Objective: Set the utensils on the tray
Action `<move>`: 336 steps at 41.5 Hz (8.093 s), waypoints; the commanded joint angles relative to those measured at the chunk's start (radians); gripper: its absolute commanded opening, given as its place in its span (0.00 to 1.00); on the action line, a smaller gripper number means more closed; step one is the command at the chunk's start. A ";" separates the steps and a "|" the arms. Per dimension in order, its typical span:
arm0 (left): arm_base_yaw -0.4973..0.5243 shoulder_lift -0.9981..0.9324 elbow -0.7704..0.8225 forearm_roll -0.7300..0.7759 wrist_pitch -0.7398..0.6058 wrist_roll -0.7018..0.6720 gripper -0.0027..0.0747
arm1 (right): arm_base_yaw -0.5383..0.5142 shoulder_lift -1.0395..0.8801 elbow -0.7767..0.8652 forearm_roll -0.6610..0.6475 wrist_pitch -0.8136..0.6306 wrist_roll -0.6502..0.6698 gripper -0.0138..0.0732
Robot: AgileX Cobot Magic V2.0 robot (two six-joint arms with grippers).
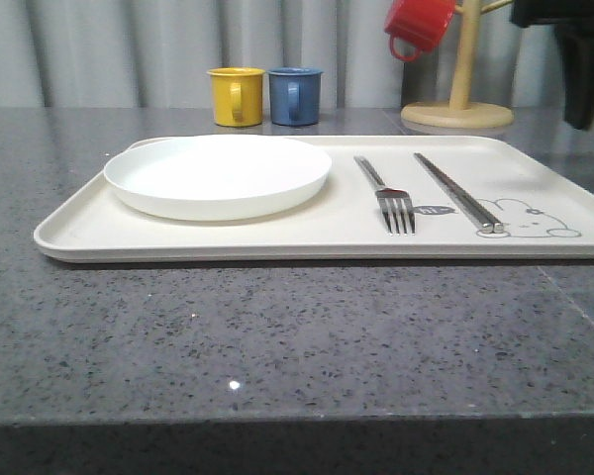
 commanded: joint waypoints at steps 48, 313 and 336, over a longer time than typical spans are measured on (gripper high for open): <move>-0.005 0.009 -0.024 -0.012 -0.082 -0.004 0.01 | -0.297 0.113 -0.030 -0.045 -0.111 -0.183 0.50; -0.029 -0.150 0.197 0.059 -0.162 -0.037 0.01 | 0.112 -1.589 1.193 -0.038 -0.887 -0.091 0.08; -0.031 -0.167 0.352 0.066 -0.228 -0.092 0.01 | 0.112 -1.589 1.193 -0.038 -0.874 -0.091 0.08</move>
